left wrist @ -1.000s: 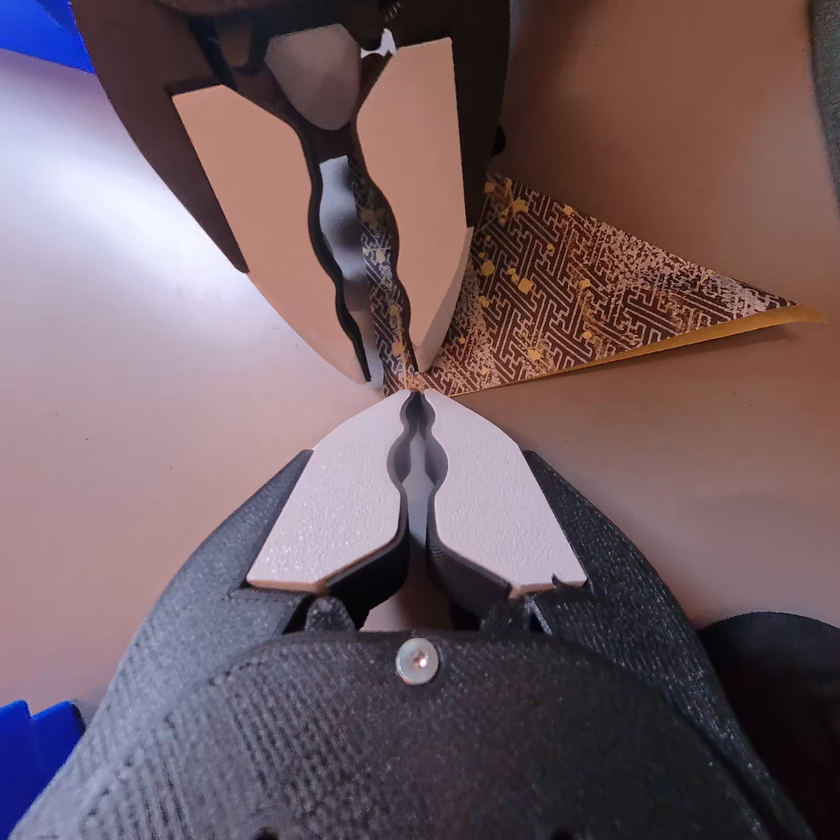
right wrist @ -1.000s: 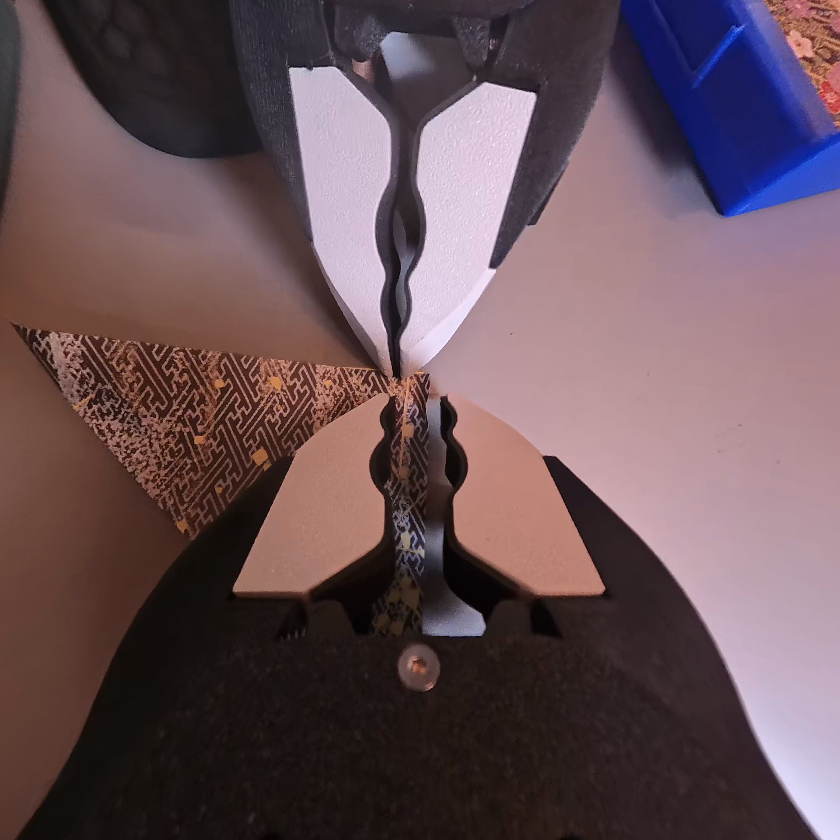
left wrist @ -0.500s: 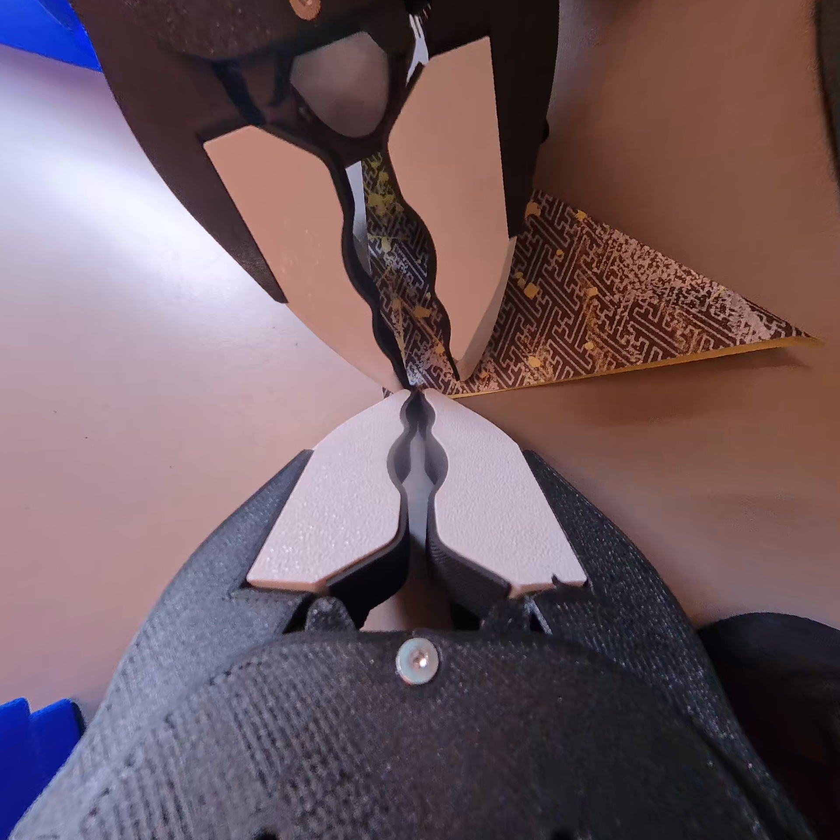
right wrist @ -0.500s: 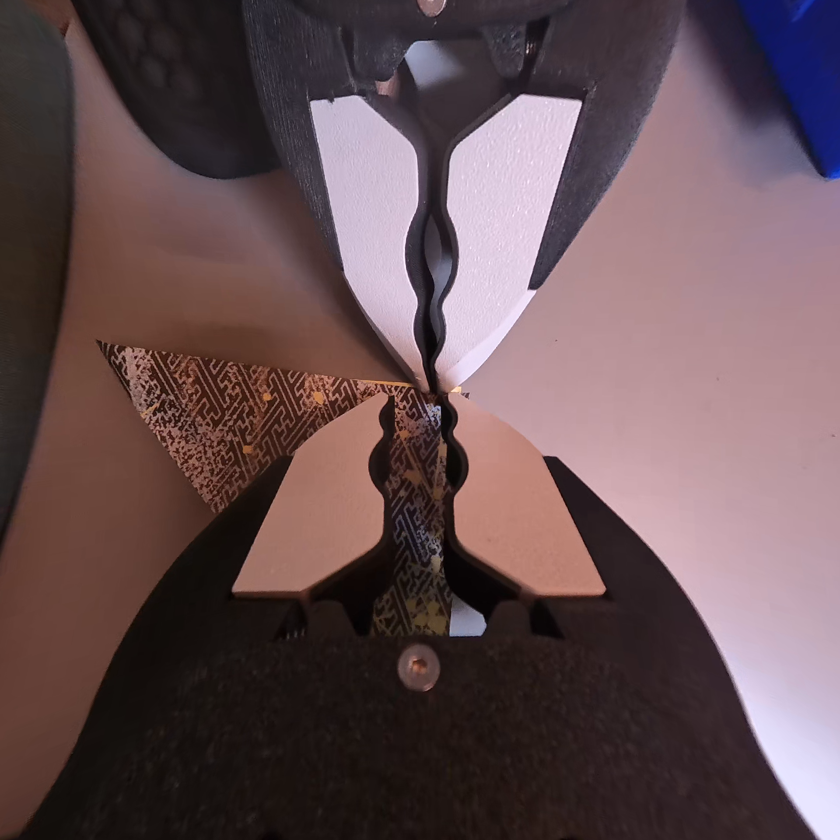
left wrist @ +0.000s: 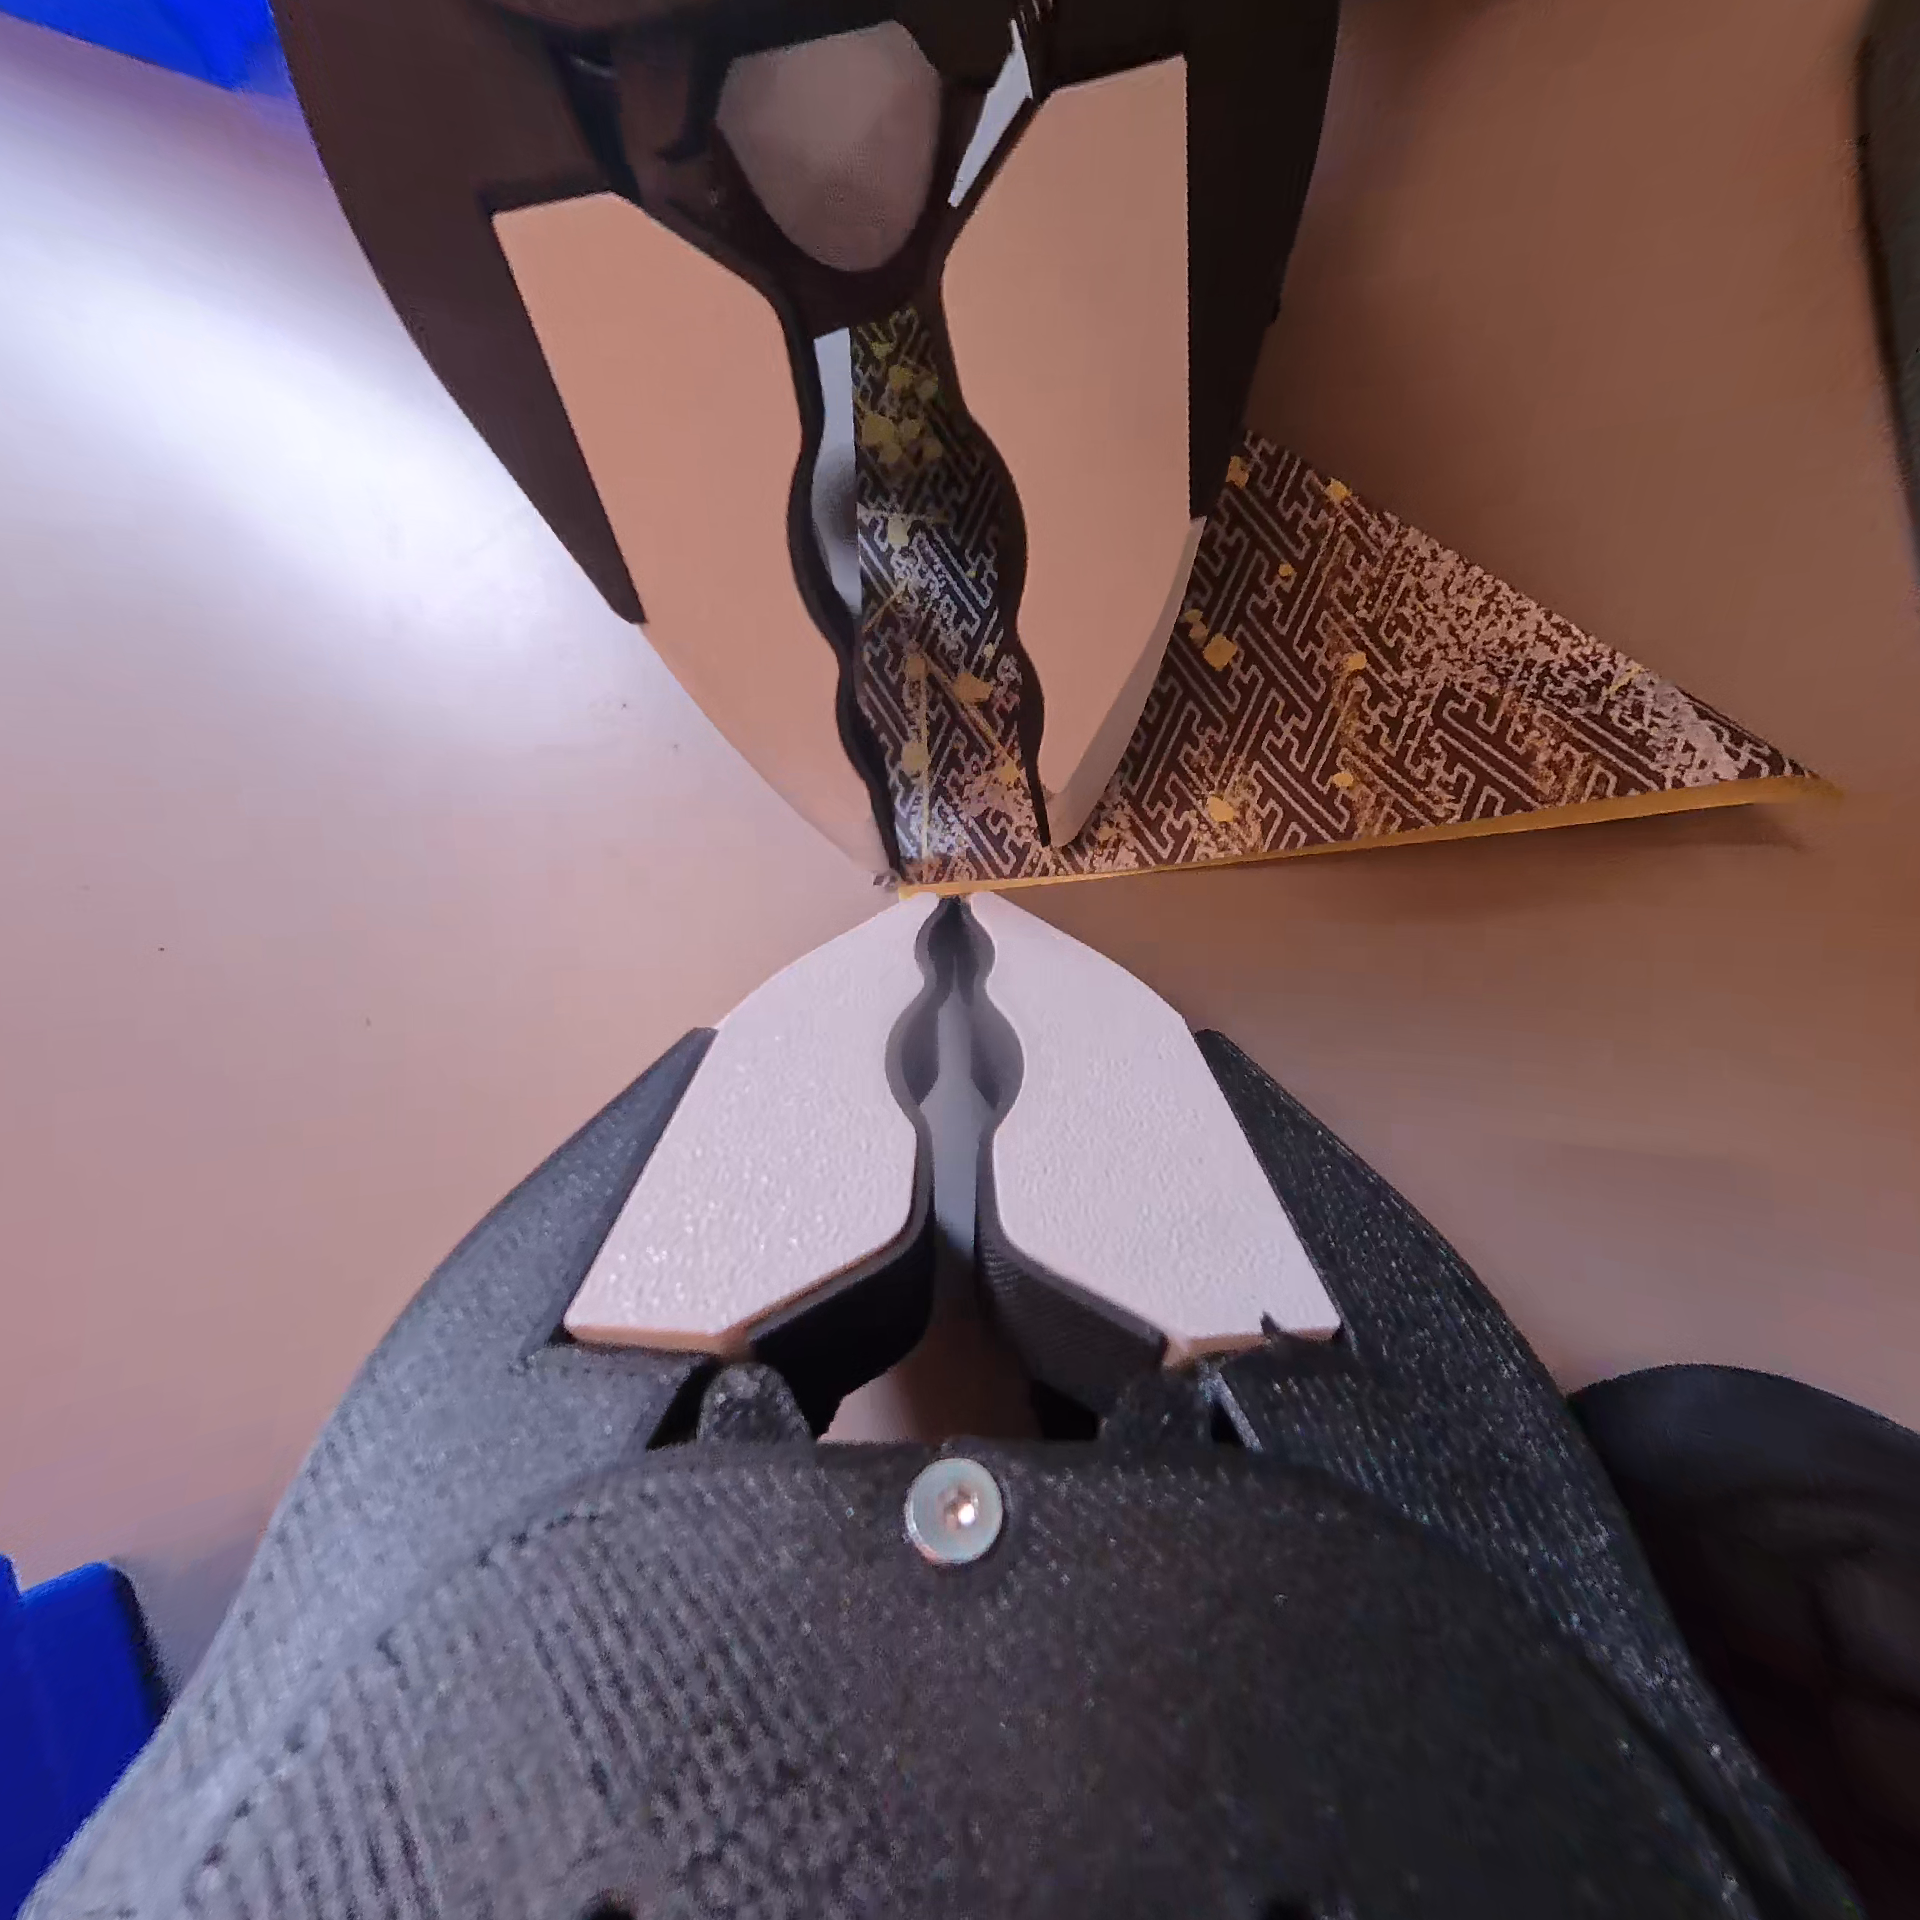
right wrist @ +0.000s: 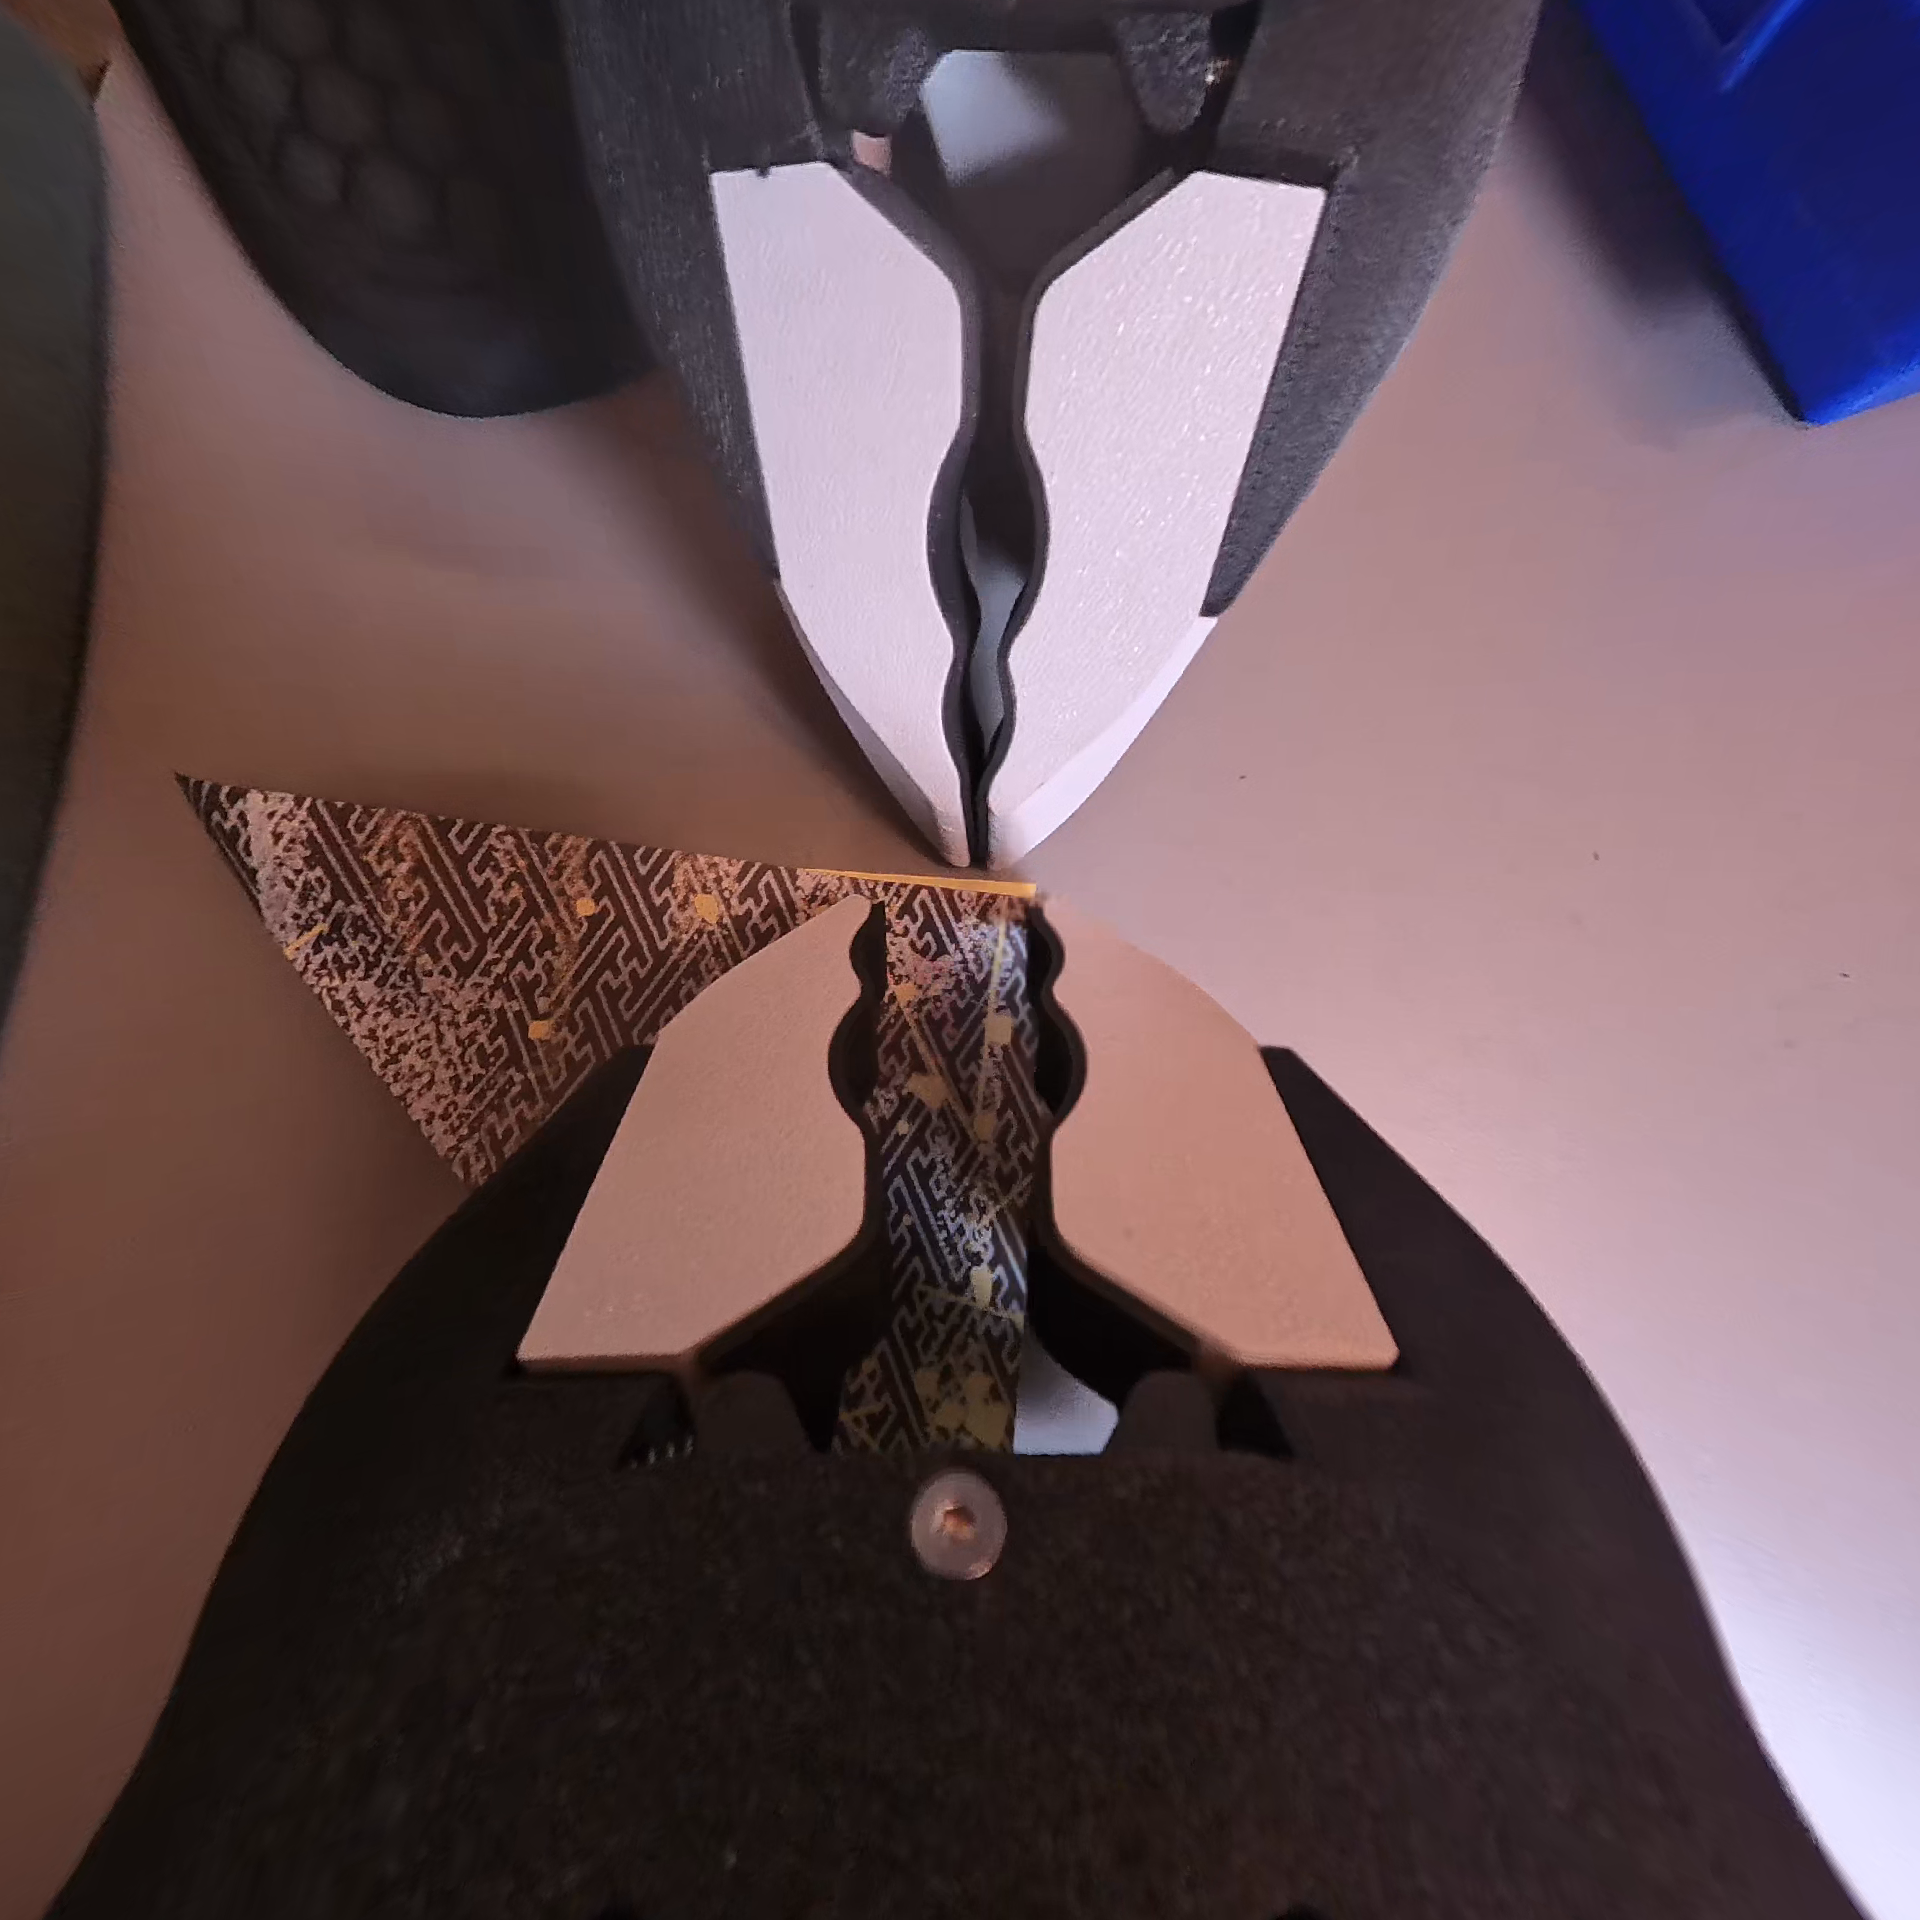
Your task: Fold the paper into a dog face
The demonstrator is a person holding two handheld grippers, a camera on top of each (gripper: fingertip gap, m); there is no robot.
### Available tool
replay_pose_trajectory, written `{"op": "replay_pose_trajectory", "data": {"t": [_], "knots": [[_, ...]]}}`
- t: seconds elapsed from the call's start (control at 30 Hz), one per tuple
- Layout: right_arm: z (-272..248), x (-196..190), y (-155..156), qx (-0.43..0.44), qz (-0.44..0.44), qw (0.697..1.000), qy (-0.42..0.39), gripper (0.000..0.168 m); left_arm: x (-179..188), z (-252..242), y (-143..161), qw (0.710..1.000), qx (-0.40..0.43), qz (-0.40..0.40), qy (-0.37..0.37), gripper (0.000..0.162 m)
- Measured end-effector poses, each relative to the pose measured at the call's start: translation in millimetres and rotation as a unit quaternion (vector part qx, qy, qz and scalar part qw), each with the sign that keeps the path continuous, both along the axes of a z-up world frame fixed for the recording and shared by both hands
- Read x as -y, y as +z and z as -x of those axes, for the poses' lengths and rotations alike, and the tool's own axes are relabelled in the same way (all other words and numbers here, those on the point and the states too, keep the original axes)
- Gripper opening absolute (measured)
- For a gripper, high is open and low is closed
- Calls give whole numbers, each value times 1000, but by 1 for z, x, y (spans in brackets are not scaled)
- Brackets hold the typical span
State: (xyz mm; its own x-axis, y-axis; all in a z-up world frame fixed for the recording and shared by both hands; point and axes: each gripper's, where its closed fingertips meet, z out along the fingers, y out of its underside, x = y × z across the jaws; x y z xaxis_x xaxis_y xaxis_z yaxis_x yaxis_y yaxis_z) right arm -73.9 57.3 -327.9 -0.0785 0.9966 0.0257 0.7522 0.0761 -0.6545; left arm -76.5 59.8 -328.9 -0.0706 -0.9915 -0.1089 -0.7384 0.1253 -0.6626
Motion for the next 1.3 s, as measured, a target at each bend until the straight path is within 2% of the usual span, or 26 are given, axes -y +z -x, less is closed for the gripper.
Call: {"op": "replay_pose_trajectory", "data": {"t": [0.23,0.37,0.83,1.0,1.1,1.3], "knots": [[-1,-4,0,15,0,999,-31,33,3,-4,0,1000,-2,9,11,0],[0,-1,-1,12,16,999,-25,26,3,-4,0,1000,-4,9,14,0],[5,2,0,-6,20,1000,-1,24,3,2,0,1000,-2,18,12,0],[2,-2,1,-4,40,999,-13,17,3,0,0,1000,-4,6,10,0],[0,-6,0,-2,44,999,-22,1,2,-1,0,1000,-2,9,11,0],[3,-1,4,-20,64,998,-7,0,3,-3,0,1000,-1,6,10,0]]}}
